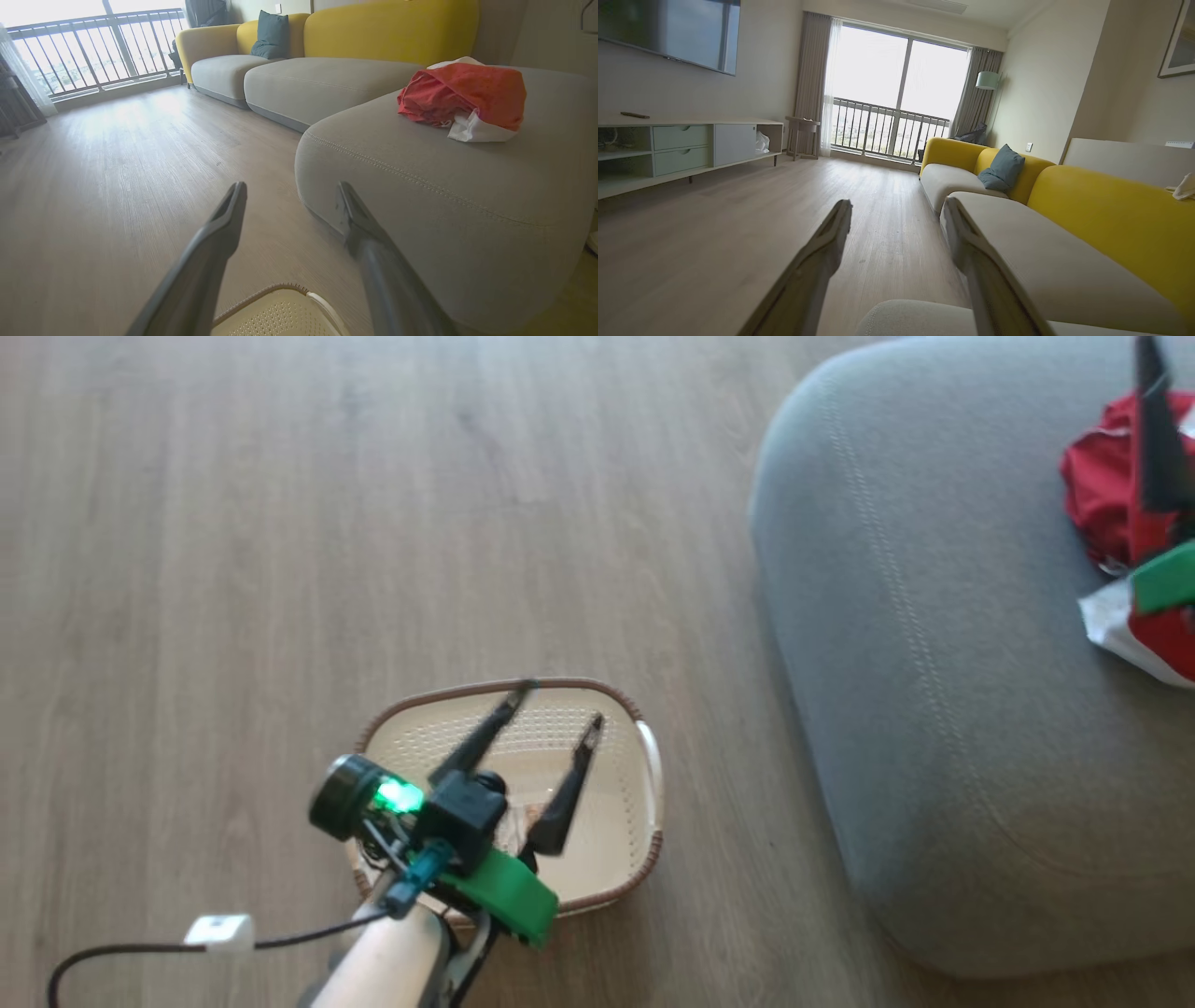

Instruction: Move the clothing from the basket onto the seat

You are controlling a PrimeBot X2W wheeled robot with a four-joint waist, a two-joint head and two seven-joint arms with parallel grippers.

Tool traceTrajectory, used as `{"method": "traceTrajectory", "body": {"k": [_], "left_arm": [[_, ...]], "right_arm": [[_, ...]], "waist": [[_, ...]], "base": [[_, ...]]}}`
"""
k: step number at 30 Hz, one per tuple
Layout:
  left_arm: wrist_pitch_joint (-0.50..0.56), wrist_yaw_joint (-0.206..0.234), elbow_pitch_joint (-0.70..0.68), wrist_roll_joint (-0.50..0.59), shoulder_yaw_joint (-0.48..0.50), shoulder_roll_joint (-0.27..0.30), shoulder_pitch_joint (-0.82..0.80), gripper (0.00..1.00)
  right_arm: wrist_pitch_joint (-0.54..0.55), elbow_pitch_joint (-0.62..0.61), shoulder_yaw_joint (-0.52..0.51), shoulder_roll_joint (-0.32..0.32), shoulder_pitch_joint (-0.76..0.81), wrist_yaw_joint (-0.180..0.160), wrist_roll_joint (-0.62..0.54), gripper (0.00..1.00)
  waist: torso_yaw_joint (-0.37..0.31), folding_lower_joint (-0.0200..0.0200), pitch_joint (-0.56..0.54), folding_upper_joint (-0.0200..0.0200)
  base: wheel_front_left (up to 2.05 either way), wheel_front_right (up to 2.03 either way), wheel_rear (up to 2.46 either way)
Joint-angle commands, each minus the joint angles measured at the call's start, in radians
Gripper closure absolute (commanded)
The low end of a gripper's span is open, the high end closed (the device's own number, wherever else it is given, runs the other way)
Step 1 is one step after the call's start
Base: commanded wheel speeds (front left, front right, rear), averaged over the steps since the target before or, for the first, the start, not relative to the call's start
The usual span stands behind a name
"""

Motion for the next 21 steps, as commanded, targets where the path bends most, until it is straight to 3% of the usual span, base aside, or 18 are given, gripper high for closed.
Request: {"method": "traceTrajectory", "body": {"k": [1, 9, 21], "left_arm": [[-0.005, 0.015, -0.045, 0.005, 0.057, -0.008, -0.011, 0.0], [-0.005, 0.074, -0.073, 0.016, 0.149, -0.013, 0.018, 0.0], [-0.005, 0.17, -0.076, -0.011, 0.26, -0.022, 0.087, 0.0]], "right_arm": [[-0.006, -0.065, -0.019, 0.014, 0.047, 0.0, -0.015, 0.0], [-0.006, -0.199, -0.088, 0.12, 0.212, 0.0, -0.044, 0.0], [-0.006, -0.308, -0.097, 0.249, 0.423, 0.0, -0.092, 0.0]], "waist": [[0.036, 0.0001, -0.012, -0.0001], [0.104, 0.0001, -0.035, -0.0001], [0.153, 0.0001, -0.066, -0.0001]], "base": [[0.0, 0.0, 0.0], [0.0, 0.0, 0.0], [0.0, 0.0, 0.0]]}}
